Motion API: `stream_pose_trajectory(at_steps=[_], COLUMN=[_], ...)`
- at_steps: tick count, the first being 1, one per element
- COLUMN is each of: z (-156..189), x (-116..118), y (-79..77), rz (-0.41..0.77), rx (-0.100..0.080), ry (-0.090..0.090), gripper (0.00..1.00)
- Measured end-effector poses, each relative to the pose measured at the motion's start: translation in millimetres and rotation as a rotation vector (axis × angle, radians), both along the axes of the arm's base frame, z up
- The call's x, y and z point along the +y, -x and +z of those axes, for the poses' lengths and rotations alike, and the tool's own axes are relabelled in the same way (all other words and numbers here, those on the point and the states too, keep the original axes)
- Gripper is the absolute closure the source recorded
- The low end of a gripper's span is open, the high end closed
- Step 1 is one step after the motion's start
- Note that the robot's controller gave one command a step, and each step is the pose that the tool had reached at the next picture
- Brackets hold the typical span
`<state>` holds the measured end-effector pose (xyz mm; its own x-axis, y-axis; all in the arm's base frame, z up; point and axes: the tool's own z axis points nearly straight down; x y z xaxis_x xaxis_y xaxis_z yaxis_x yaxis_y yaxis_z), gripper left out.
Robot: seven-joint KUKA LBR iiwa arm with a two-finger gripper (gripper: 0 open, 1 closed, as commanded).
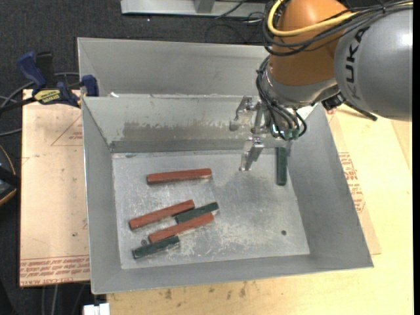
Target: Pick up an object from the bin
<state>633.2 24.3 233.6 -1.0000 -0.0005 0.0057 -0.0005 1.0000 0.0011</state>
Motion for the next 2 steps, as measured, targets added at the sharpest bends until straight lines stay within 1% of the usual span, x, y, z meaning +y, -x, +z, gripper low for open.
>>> stream_pose_trajectory(at_steps=[1,2], z=[4.6,-50.0], x=[-0.1,26.4], y=[-1.5,21.5], rz=[0.000,0.022], rx=[-0.008,-0.012], ry=[0.000,0.000], gripper=[0.00,0.00])
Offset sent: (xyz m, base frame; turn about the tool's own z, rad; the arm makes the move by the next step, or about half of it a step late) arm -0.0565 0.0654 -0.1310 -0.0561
